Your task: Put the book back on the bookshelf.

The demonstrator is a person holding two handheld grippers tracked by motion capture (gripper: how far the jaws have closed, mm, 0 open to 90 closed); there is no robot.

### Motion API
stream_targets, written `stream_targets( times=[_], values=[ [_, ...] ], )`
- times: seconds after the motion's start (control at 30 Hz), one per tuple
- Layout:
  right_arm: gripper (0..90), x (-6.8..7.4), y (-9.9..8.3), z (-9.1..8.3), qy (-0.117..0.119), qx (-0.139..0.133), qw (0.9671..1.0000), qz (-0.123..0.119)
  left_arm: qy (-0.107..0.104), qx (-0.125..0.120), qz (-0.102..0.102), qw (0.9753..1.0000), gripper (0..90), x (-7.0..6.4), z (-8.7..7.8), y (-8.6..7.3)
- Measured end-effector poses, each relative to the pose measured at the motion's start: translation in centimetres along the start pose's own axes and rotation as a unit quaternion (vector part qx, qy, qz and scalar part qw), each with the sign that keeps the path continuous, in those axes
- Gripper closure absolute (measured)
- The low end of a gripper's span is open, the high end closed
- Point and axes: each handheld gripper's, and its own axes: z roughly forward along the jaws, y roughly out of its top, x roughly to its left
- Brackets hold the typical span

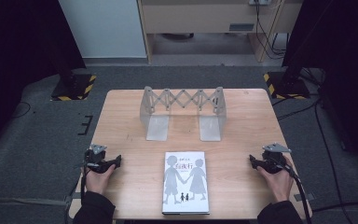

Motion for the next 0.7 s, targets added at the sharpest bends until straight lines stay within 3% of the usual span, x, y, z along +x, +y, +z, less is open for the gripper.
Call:
stream_targets(
  times=[0.03, 0.17, 0.27, 0.47, 0.7],
  values=[
    [32.3, 0.2, 0.1, -0.3, -0.005, -0.004, 0.9999, -0.014, -0.005, -0.010, -0.005, 0.9999, 21.3, -0.1, -0.2, 0.0],
    [31.9, 1.2, 0.4, -1.3, 0.015, -0.034, 0.9992, 0.015, -0.022, -0.033, -0.009, 0.9992, 23.2, -0.7, -1.2, 0.2],
    [32.5, 1.5, 0.6, -1.6, 0.031, -0.038, 0.9985, 0.022, -0.032, -0.039, -0.005, 0.9987, 23.6, -1.1, -1.5, 0.2],
    [33.7, 2.1, 1.1, -2.2, 0.056, -0.054, 0.9965, 0.031, -0.070, -0.055, 0.022, 0.9957, 24.2, -2.8, -2.2, 0.3],
    [34.4, 3.1, 1.6, -2.8, 0.082, -0.061, 0.9942, 0.031, -0.094, -0.065, 0.048, 0.9923, 24.6, -4.8, -2.7, 0.5]
  ],
)
